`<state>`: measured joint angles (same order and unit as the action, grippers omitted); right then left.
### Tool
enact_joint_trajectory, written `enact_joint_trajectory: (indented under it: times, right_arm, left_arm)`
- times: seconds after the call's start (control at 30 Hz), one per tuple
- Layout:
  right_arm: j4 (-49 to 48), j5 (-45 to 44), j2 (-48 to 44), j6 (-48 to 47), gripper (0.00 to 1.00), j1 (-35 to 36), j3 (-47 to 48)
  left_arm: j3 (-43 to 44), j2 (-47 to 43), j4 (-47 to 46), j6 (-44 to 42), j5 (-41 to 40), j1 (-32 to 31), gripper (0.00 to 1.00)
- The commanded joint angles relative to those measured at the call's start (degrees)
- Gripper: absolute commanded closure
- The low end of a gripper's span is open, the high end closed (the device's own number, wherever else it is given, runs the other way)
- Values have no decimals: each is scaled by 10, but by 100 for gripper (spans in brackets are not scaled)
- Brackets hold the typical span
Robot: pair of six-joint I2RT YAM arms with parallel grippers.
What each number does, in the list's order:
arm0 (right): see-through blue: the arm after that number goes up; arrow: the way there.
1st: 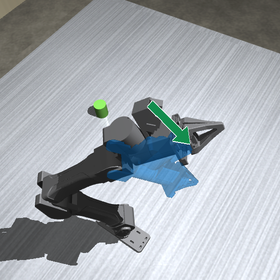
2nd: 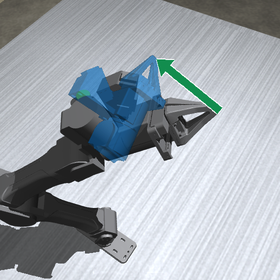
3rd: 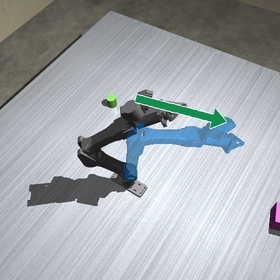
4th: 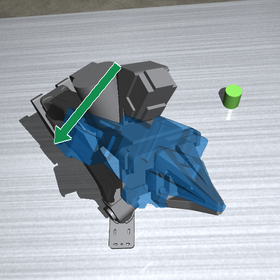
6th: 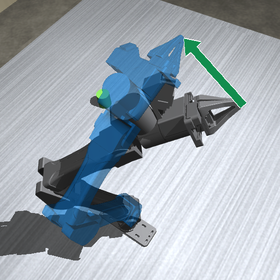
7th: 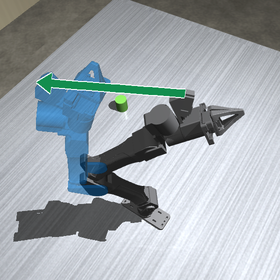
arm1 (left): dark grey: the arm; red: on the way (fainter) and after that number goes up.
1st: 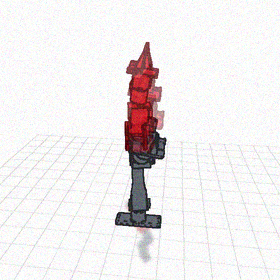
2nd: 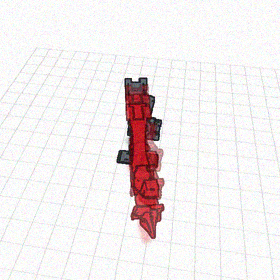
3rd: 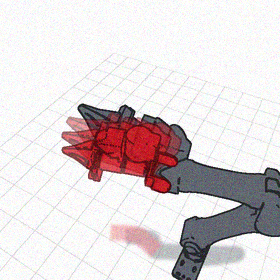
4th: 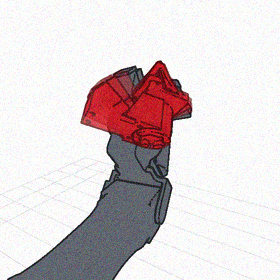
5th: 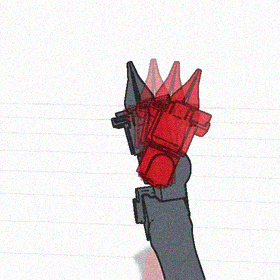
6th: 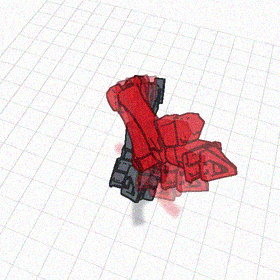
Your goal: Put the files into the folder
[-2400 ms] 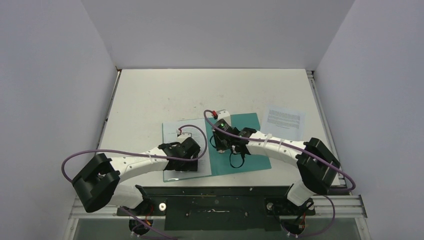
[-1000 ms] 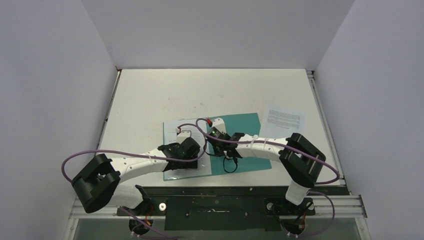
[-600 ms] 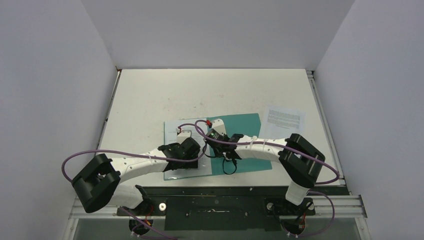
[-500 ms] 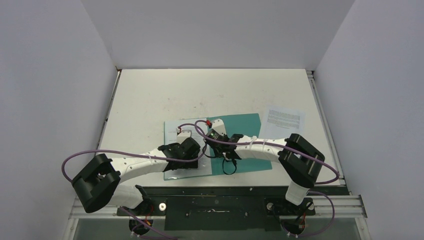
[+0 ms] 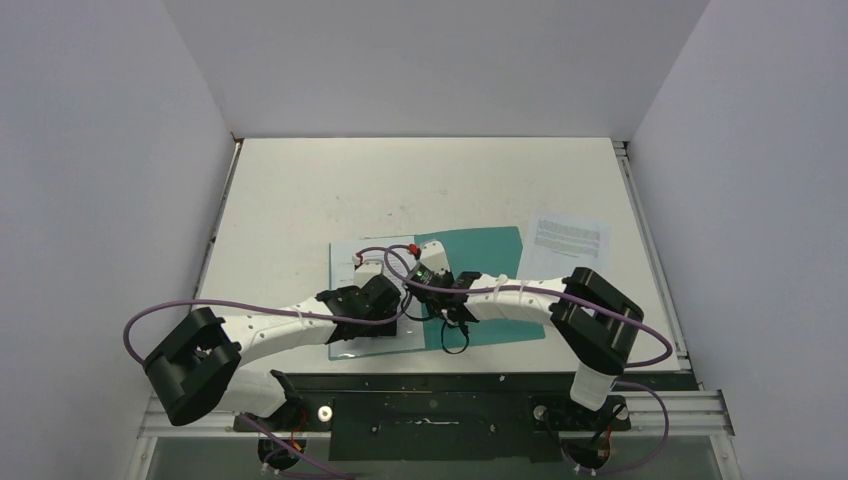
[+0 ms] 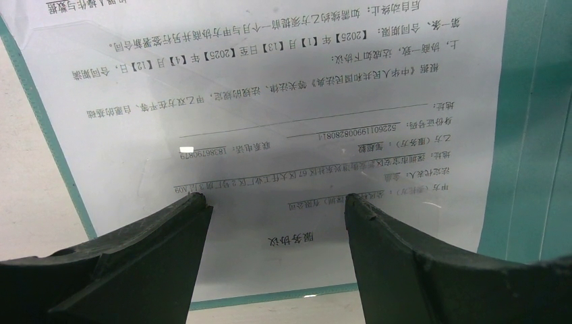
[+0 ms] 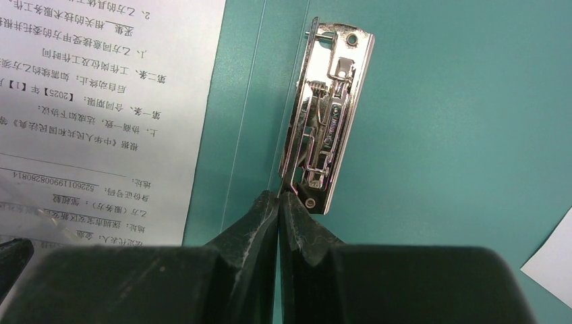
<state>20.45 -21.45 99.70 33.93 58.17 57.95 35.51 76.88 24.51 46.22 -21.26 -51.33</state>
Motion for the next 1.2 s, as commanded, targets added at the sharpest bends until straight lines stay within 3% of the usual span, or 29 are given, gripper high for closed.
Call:
enact_joint_trajectory:
  times: [0.0, 0.7, 1.17]
  right_arm:
    - [47, -38, 21, 6, 95, 3, -2]
    - [43, -56, 39, 42, 95, 7, -61]
    - [35, -77, 3, 71, 95, 3, -97]
  left_arm:
    - [-36, 25, 1, 26, 58, -4, 28]
    - [-37, 47, 5, 45, 47, -4, 29]
    - [-31, 71, 6, 53, 47, -1, 33]
